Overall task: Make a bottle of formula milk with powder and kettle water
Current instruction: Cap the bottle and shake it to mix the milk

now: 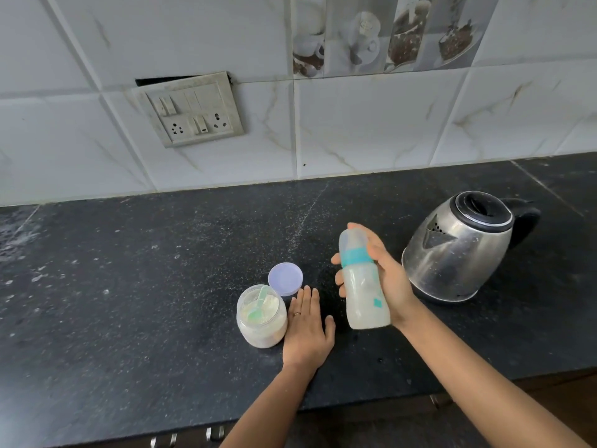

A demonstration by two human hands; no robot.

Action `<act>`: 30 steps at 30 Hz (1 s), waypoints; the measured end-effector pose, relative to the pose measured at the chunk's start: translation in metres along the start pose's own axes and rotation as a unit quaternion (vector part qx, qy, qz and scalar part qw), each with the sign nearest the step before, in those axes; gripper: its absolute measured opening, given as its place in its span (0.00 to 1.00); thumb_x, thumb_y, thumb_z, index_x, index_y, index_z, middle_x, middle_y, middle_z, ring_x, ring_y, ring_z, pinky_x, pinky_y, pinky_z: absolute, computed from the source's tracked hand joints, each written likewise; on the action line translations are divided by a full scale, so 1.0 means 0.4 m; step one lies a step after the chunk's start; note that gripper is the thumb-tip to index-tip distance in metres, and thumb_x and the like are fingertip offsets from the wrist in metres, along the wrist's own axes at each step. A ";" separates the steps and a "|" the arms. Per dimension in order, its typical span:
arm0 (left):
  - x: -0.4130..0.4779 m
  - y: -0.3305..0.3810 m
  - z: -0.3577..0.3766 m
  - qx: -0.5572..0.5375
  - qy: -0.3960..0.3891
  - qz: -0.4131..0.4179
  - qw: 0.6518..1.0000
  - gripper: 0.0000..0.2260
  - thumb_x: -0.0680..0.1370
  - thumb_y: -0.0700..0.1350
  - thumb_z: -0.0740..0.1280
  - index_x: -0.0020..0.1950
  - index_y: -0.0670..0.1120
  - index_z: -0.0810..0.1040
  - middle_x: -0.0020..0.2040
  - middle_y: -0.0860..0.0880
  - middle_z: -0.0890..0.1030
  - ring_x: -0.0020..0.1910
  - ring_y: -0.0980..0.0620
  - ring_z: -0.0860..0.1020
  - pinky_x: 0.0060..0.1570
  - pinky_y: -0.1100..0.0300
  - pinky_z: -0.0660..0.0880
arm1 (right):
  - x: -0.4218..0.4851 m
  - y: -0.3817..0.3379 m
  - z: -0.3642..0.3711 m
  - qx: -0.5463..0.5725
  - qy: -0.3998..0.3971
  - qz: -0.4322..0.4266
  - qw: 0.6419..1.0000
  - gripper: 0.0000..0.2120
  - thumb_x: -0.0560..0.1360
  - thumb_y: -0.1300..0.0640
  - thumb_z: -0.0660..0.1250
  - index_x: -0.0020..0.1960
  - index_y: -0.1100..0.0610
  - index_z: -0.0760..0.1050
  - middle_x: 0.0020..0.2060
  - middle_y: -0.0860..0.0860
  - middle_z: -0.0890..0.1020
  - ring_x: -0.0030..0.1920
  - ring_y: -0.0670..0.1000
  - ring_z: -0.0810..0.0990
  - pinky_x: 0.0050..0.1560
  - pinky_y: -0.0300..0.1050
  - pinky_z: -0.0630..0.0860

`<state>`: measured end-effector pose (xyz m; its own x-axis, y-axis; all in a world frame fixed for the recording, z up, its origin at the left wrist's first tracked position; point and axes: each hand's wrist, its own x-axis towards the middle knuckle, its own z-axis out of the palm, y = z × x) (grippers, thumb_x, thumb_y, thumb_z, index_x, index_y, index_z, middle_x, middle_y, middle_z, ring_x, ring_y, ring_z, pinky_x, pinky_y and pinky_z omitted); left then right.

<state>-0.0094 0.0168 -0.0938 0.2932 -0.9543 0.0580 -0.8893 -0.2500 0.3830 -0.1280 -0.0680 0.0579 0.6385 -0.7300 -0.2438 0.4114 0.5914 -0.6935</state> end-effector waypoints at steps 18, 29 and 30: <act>-0.002 -0.003 0.007 0.010 -0.004 0.002 1.000 0.33 0.77 0.57 0.42 0.78 0.40 0.55 0.78 0.43 0.56 0.78 0.48 0.50 0.72 0.56 0.36 | 0.003 0.019 0.006 -0.014 -0.019 -0.014 1.000 0.19 0.78 0.50 0.58 0.66 0.55 0.70 0.44 0.59 0.80 0.33 0.56 0.79 0.34 0.46 0.78; -0.005 0.003 -0.003 0.013 -0.003 -0.001 1.000 0.33 0.77 0.57 0.42 0.78 0.40 0.55 0.78 0.43 0.55 0.78 0.49 0.49 0.71 0.54 0.34 | 0.004 -0.014 0.021 0.056 0.040 0.007 0.998 0.20 0.77 0.46 0.57 0.57 0.62 0.74 0.42 0.56 0.80 0.32 0.51 0.79 0.32 0.41 0.77; -0.003 0.004 -0.003 0.011 -0.003 -0.001 1.000 0.33 0.77 0.57 0.42 0.78 0.40 0.56 0.78 0.43 0.55 0.78 0.49 0.50 0.71 0.55 0.34 | 0.008 -0.023 0.024 0.104 0.059 -0.013 0.993 0.20 0.78 0.45 0.57 0.54 0.62 0.74 0.42 0.56 0.79 0.33 0.51 0.80 0.33 0.41 0.78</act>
<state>-0.0106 0.0180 -0.0920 0.2928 -0.9548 0.0522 -0.8964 -0.2551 0.3624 -0.1234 -0.0724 0.0699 0.5500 -0.7736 -0.3148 0.5598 0.6212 -0.5484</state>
